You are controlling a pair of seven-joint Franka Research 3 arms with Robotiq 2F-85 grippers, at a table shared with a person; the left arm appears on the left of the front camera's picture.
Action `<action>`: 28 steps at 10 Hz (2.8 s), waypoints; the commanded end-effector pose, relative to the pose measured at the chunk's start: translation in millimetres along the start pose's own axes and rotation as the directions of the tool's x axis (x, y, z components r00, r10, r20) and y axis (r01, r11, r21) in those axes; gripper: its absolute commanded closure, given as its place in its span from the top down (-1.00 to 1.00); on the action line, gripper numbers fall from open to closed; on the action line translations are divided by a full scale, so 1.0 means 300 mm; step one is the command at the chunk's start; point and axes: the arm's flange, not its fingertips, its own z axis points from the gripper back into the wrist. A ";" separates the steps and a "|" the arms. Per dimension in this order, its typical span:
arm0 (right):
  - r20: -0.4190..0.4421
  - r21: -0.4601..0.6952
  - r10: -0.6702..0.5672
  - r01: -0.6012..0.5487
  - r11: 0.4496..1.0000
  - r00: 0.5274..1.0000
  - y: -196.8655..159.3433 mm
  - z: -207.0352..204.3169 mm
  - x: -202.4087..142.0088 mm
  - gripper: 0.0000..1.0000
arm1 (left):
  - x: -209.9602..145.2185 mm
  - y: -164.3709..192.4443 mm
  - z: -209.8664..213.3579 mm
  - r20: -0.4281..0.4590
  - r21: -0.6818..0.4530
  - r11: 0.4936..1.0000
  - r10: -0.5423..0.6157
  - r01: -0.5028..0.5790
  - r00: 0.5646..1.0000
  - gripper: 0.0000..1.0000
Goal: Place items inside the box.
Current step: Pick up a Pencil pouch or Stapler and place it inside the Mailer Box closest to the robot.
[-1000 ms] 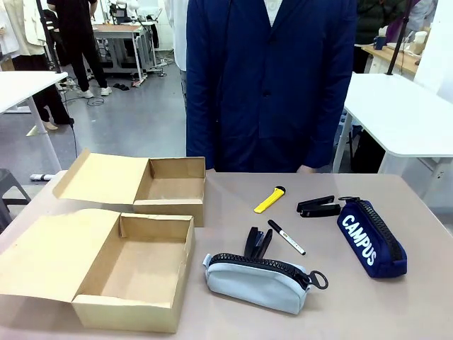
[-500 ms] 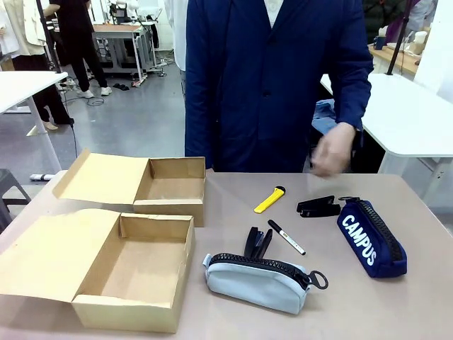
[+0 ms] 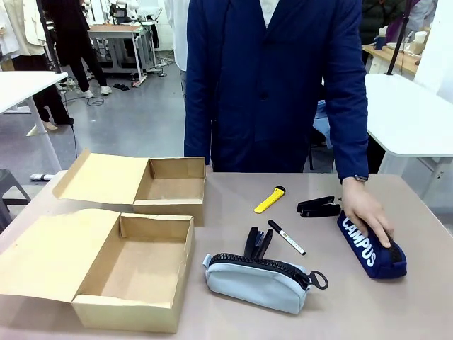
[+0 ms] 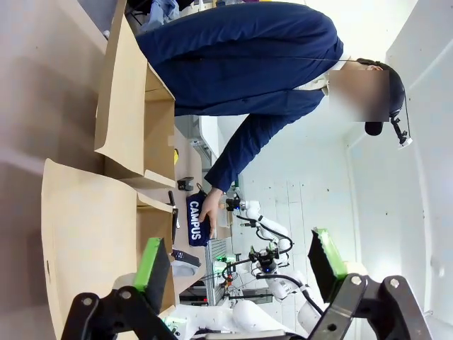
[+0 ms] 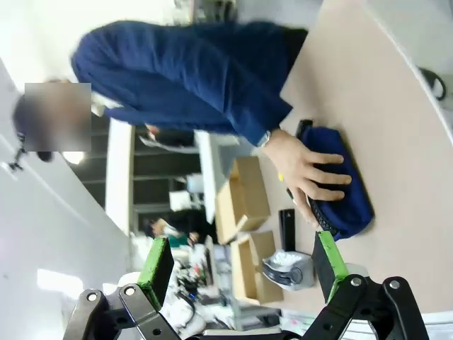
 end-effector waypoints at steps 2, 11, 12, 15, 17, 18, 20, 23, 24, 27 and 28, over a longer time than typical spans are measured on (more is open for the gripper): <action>0.032 0.062 -0.013 0.012 0.998 0.999 -0.077 0.048 -0.026 1.00 | -0.003 -0.001 0.002 -0.004 -0.012 1.000 -0.021 0.021 1.000 1.00; -0.477 -0.318 0.088 -0.265 0.910 0.875 0.323 -0.629 -0.237 1.00 | -0.003 -0.001 0.002 -0.004 -0.012 1.000 -0.021 0.021 1.000 1.00; -0.534 -0.393 0.066 -0.317 0.863 0.843 0.348 -0.762 -0.314 1.00 | -0.003 -0.001 0.002 -0.004 -0.012 1.000 -0.021 0.021 1.000 1.00; -0.616 -0.533 0.083 -0.491 0.689 0.784 0.321 -1.142 -0.599 1.00 | -0.003 -0.001 0.002 -0.004 -0.012 1.000 -0.021 0.021 1.000 1.00; -0.559 -0.583 0.236 -0.579 0.571 0.795 0.284 -1.271 -0.723 1.00 | -0.003 -0.001 0.002 -0.004 -0.012 1.000 -0.021 0.021 1.000 1.00; -0.640 -0.513 0.096 -0.517 0.685 0.762 0.340 -1.174 -0.635 1.00 | -0.003 -0.001 0.002 -0.004 -0.012 1.000 -0.021 0.021 1.000 1.00; -0.640 -0.513 0.096 -0.517 0.685 0.762 0.340 -1.174 -0.635 1.00 | -0.003 -0.001 0.002 -0.004 -0.012 1.000 -0.021 0.021 1.000 1.00; -0.676 -0.529 0.173 -0.635 0.563 0.717 0.327 -1.359 -0.786 1.00 | -0.003 -0.001 0.002 -0.004 -0.012 1.000 -0.021 0.021 1.000 1.00; -0.670 -0.543 0.177 -0.638 0.546 0.721 0.342 -1.419 -0.816 1.00 | -0.003 -0.001 0.002 -0.004 -0.012 1.000 -0.021 0.021 1.000 1.00; -0.641 -0.648 0.127 -0.623 0.438 0.757 0.320 -1.647 -0.934 1.00 | -0.003 -0.001 0.002 -0.004 -0.012 1.000 -0.021 0.021 1.000 1.00; -0.637 -0.675 0.122 -0.628 0.387 0.761 0.298 -1.720 -0.997 1.00 | -0.003 -0.001 0.002 -0.004 -0.012 1.000 -0.021 0.021 1.000 1.00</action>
